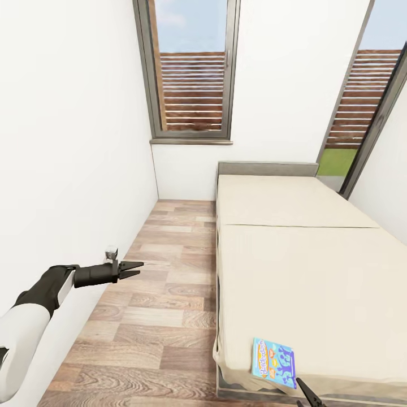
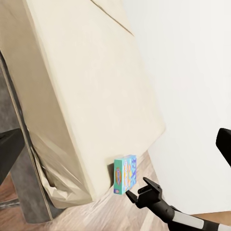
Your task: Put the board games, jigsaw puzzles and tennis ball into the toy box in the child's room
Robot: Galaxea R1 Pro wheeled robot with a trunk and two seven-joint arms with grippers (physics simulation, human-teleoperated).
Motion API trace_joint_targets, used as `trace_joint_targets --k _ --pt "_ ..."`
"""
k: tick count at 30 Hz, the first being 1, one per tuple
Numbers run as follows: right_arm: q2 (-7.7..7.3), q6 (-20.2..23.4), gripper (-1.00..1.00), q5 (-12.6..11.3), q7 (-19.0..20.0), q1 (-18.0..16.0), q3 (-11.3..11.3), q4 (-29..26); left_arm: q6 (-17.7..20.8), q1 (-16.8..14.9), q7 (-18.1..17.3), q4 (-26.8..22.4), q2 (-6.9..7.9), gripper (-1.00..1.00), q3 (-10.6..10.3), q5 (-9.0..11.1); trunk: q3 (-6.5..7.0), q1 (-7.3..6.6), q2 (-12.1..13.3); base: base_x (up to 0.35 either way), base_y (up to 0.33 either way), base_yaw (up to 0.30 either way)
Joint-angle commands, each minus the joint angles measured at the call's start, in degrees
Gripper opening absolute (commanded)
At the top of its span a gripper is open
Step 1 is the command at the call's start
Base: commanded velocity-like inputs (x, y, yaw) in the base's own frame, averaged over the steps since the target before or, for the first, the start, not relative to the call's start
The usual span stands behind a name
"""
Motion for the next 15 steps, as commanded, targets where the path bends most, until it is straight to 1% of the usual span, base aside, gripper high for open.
trace_joint_targets --k 1,8,13,15 --pt "0.01 0.16 1.00 -0.47 0.12 -0.03 0.09 0.03 0.63 -0.03 -0.17 0.00 0.00 1.00 0.05 0.04 -0.05 -0.01 -0.02 0.000 0.000 0.000" --pt "0.50 -3.15 1.00 -0.77 0.08 -0.03 0.16 0.03 0.67 -0.03 -0.22 0.00 0.06 1.00 0.07 0.03 -0.05 -0.01 -0.02 0.000 0.000 0.000" --pt "0.62 -3.55 1.00 -1.02 0.04 -0.03 0.18 0.03 0.67 -0.03 -0.23 0.00 0.07 1.00 0.11 0.02 -0.05 -0.01 -0.02 0.000 0.000 0.000" --pt "0.75 -3.63 1.00 -1.06 0.03 -0.03 0.17 0.03 0.68 -0.03 -0.21 0.00 0.07 1.00 0.10 0.02 -0.41 0.43 -0.82 0.000 0.000 0.000"
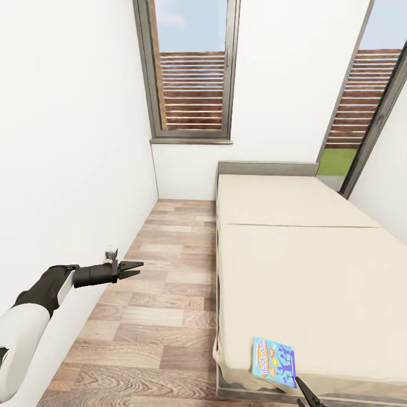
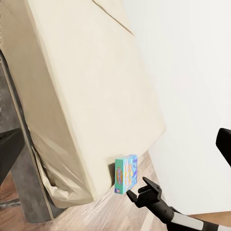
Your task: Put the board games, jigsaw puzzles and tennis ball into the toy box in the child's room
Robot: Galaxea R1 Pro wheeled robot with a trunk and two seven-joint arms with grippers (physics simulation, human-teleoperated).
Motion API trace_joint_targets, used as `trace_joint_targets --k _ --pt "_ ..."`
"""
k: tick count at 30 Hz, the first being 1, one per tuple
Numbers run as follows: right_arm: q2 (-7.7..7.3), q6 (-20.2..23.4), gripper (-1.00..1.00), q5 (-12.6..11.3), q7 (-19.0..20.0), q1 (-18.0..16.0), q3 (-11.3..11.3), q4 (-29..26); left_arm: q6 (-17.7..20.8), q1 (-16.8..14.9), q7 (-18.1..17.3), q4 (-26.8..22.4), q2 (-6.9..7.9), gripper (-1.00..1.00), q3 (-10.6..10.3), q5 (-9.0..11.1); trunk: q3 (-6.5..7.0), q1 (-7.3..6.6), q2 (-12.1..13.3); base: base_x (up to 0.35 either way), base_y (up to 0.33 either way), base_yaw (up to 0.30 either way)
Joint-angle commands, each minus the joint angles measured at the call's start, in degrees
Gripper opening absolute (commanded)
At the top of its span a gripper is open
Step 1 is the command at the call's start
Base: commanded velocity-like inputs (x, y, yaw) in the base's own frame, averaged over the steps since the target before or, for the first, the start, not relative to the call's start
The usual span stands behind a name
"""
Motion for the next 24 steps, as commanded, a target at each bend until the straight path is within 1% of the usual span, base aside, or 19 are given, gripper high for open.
trace_joint_targets --k 1,9,17,24 --pt "0.08 0.54 1.00 -0.55 0.15 -0.03 0.07 0.04 0.60 -0.03 -0.15 0.00 -0.02 1.00 0.05 0.05 -0.23 0.22 -0.44 0.000 0.000 0.000" --pt "0.94 0.36 1.00 -0.49 0.06 -0.14 0.13 0.04 0.60 -0.03 -0.10 0.00 -0.06 1.00 0.06 0.05 -1.67 1.98 -3.65 0.000 0.000 0.000" --pt "1.72 0.62 1.00 -0.15 -0.92 -0.52 0.14 0.01 0.60 -0.03 -0.09 0.00 0.00 1.00 0.07 0.05 -1.67 1.98 -3.65 0.000 0.000 0.000" --pt "3.18 0.82 1.00 0.13 -0.53 -1.37 0.42 -0.12 0.60 -0.03 -0.09 0.00 -0.07 1.00 0.04 0.05 -1.67 1.98 -3.65 0.000 0.000 0.000"
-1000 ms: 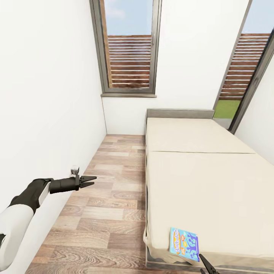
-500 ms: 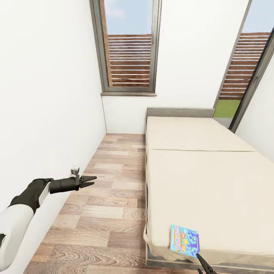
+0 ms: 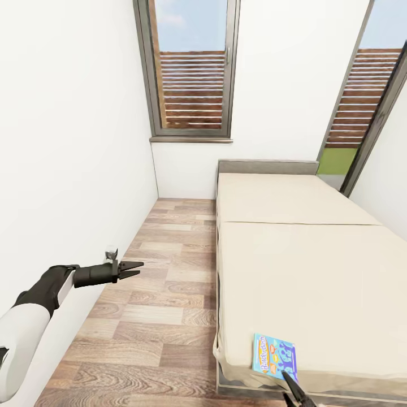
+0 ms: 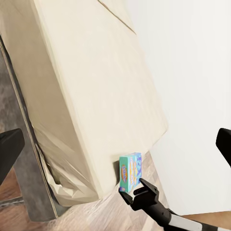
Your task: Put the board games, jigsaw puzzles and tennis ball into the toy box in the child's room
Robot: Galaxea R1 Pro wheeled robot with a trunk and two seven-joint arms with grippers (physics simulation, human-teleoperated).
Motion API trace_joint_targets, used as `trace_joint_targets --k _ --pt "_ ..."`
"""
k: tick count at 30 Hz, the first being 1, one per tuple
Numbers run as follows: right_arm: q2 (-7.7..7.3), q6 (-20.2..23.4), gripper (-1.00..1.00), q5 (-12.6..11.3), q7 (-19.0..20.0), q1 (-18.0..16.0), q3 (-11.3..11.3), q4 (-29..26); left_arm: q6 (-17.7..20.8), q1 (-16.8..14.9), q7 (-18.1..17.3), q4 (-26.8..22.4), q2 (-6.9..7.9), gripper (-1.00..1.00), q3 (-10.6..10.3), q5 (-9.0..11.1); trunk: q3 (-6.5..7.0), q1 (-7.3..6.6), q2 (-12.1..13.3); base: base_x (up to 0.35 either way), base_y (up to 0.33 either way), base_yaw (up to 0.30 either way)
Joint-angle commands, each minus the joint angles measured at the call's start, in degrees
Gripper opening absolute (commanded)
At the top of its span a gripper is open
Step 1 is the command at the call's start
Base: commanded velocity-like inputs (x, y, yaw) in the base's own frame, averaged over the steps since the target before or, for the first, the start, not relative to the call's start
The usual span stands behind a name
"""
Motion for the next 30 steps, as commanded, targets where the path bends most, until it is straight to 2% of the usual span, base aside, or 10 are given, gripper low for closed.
trace_joint_targets --k 1,10,18,30 --pt "0.11 0.61 1.00 -0.51 0.24 -0.25 0.23 0.03 0.60 -0.03 -0.16 0.00 0.00 1.00 0.03 0.05 -0.05 -0.01 -0.02 0.000 0.000 0.000" --pt "0.22 0.56 1.00 -0.38 0.64 -1.49 4.57 -0.79 0.60 -0.03 -0.16 0.00 -0.02 1.00 0.01 0.05 -0.05 -0.01 -0.02 0.000 0.000 0.000" --pt "0.22 0.56 1.00 -0.51 0.45 -2.08 10.33 -5.58 0.60 -0.03 -0.16 0.00 -0.02 1.00 0.06 0.05 -0.05 -0.01 -0.02 0.000 0.000 0.000" --pt "0.09 0.47 1.00 -0.47 1.07 -2.12 11.51 -6.53 0.55 -0.03 -0.16 0.00 -0.02 1.00 0.06 0.05 -0.05 -0.01 -0.02 0.000 0.000 0.000"
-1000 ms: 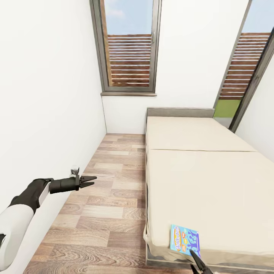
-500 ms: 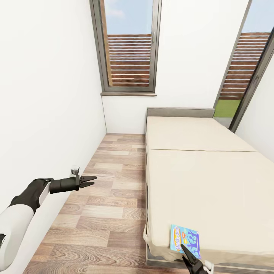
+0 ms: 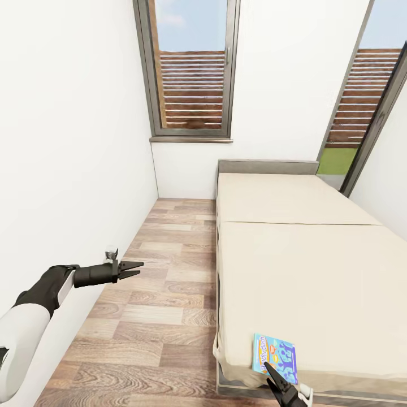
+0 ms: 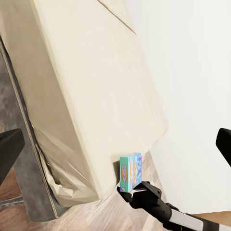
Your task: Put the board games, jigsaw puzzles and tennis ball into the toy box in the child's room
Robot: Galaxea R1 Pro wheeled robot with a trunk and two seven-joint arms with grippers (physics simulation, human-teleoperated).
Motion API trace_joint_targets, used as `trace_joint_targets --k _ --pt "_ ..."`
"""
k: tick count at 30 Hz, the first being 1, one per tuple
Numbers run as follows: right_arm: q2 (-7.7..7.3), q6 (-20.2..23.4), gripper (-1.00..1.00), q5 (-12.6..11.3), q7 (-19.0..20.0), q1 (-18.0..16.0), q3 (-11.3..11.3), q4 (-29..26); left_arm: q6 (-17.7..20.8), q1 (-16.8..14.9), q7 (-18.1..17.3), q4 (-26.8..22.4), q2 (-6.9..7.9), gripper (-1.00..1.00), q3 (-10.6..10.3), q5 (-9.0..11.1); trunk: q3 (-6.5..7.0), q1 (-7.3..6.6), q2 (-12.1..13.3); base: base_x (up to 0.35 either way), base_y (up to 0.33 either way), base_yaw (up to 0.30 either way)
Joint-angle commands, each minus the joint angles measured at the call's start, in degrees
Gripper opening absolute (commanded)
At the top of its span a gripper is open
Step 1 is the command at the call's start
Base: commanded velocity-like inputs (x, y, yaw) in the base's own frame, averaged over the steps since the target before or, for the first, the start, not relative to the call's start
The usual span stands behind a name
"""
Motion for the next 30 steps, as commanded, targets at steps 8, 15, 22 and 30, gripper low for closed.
trace_joint_targets --k 8,15,22,30 --pt "-0.48 0.37 1.00 -0.68 5.45 -1.75 -0.12 -0.29 0.56 -0.03 -0.15 0.01 0.02 1.00 0.00 0.08 -0.04 -0.01 -0.02 0.000 0.000 0.000" --pt "-0.69 0.42 1.00 -0.68 6.43 -1.74 -0.30 -0.28 0.55 -0.03 -0.15 0.01 0.00 1.00 0.02 0.07 -0.04 -0.01 -0.02 0.000 0.000 0.000" --pt "-0.79 0.44 1.00 -0.87 6.63 -1.72 -0.55 -0.23 0.55 -0.03 -0.15 0.01 -0.04 1.00 0.01 0.06 -0.04 -0.01 -0.02 0.000 0.000 0.000" --pt "-0.86 0.51 1.00 -1.18 6.80 -1.69 -0.63 -0.19 0.55 -0.03 -0.15 0.01 -0.07 1.00 0.04 0.06 -0.04 -0.01 -0.02 0.000 0.000 0.000"
